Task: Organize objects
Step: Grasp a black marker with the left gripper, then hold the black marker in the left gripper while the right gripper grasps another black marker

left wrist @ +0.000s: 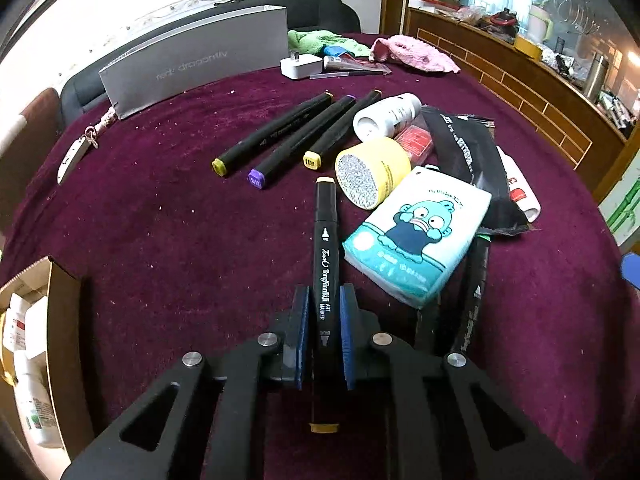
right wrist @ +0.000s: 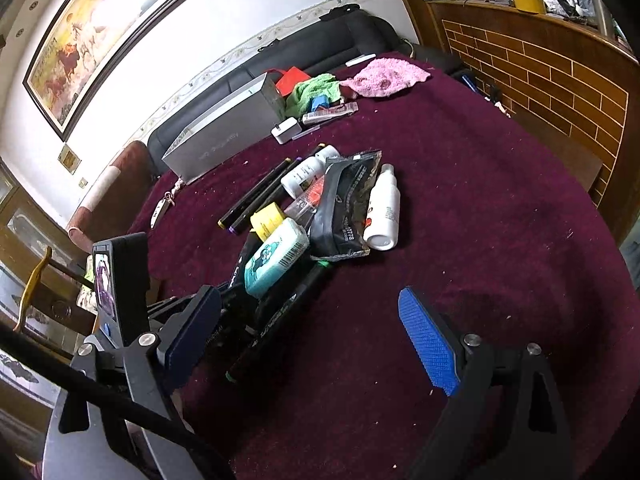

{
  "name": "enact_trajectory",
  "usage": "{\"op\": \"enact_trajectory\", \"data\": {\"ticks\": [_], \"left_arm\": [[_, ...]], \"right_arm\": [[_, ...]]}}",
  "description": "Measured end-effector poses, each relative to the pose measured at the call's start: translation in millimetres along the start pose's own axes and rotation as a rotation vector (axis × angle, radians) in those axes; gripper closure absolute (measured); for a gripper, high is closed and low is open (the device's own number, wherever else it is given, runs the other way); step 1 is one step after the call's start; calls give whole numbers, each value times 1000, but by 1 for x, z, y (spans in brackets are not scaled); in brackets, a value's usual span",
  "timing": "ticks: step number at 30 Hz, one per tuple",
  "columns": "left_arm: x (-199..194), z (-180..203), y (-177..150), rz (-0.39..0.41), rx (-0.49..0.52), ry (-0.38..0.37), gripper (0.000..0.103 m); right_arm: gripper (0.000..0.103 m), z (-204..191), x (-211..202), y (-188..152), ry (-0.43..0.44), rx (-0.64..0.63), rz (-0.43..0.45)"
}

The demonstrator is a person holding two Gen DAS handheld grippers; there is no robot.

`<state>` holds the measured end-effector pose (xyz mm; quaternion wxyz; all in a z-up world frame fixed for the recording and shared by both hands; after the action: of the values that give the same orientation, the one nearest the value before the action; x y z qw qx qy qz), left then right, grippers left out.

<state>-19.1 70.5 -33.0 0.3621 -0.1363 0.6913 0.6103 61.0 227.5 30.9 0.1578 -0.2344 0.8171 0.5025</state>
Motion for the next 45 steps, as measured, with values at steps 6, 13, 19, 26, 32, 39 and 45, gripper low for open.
{"op": "enact_trajectory", "data": {"ticks": [6,13,19,26,32,39,45], "left_arm": [[-31,-27,-20,-9,-58,-2,92],[-38,-46,-35,-20,-100,64,91],[-27,-32,-28,18,-58,58,66],[-47,-38,-32,35,-144,-57,92],[-74,-36,-34,78,-168,-113,92],[-92,-43,-37,101,-202,-134,92],[-100,-54,-40,118,-219,-129,92]], "right_arm": [[11,0,4,-8,0,-19,-38],[11,-13,16,-16,32,-7,-79],[11,-29,21,-25,34,-27,-108],[11,-36,36,-24,60,10,-158],[18,-29,49,-39,-13,27,-208],[65,-28,73,-57,-116,3,-279],[66,-39,87,-59,-231,-74,-232]]}}
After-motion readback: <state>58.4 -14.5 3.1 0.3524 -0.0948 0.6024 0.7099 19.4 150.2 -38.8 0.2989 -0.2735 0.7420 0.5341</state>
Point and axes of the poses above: each gripper's, at about its wrist camera, not at the fingertips, and x roughly the way its jaws point, z to its right, y to its top, the point moved 6 cm from there along x, roughly the way its jaws point, and after that the axes turned 15 degrees about z, right-handed, at the moved point
